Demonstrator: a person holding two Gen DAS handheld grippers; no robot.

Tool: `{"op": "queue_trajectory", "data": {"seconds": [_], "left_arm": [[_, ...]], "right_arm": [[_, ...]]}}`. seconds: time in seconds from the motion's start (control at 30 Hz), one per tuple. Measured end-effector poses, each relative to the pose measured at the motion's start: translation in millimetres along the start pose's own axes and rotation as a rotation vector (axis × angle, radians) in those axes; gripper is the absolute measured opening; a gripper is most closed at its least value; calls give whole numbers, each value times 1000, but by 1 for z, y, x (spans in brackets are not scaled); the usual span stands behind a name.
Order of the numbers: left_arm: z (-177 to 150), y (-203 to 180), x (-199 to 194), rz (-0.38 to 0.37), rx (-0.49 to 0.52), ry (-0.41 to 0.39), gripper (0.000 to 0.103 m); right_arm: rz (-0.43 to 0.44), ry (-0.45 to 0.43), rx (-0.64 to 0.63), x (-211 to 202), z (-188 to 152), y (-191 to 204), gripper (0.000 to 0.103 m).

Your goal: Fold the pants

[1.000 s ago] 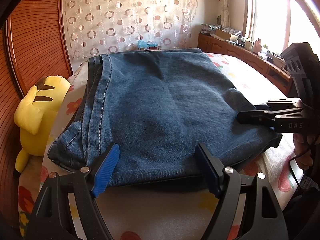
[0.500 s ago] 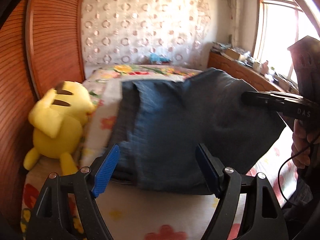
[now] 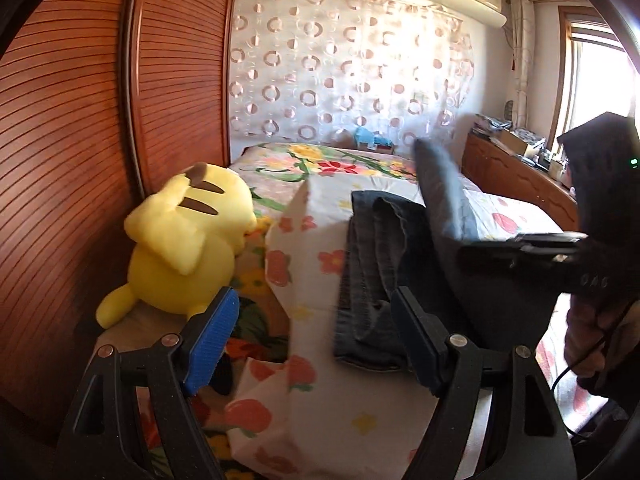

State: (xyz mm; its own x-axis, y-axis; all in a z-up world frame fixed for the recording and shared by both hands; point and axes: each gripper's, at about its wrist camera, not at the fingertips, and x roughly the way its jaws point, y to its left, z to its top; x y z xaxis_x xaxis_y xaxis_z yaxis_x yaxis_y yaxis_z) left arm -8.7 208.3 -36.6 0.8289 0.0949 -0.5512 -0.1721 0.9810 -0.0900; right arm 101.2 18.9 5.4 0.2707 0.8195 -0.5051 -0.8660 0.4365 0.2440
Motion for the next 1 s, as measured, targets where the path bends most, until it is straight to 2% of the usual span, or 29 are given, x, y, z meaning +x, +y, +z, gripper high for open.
{"op": "queue_trajectory", "data": {"seconds": [0.13, 0.3, 0.4, 0.47, 0.5, 0.57, 0.73, 0.87, 1.0], "left_arm": [[0, 7, 0, 12, -12, -2, 79], [-3, 8, 3, 6, -19, 6, 79], [-2, 4, 4, -2, -13, 10, 79], [0, -2, 3, -13, -9, 8, 79], [0, -4, 3, -18, -7, 6, 79], [4, -10, 3, -33, -3, 3, 79], [11, -29, 11, -93, 13, 14, 79], [6, -48, 28, -143, 32, 66, 79], [-7, -54, 43, -140, 47, 120, 79]], "right_arm": [[34, 60, 5, 35, 4, -11, 10], [23, 100, 29, 68, 9, -26, 11], [38, 112, 40, 71, 17, -32, 22], [30, 93, 32, 59, 25, -33, 39], [22, 74, 31, 52, 30, -37, 43], [-7, 30, 38, 37, 39, -46, 51], [-167, -9, 41, 18, 55, -84, 55], [-262, 11, 38, 29, 62, -111, 60], [-315, 33, 64, 47, 65, -130, 63]]}}
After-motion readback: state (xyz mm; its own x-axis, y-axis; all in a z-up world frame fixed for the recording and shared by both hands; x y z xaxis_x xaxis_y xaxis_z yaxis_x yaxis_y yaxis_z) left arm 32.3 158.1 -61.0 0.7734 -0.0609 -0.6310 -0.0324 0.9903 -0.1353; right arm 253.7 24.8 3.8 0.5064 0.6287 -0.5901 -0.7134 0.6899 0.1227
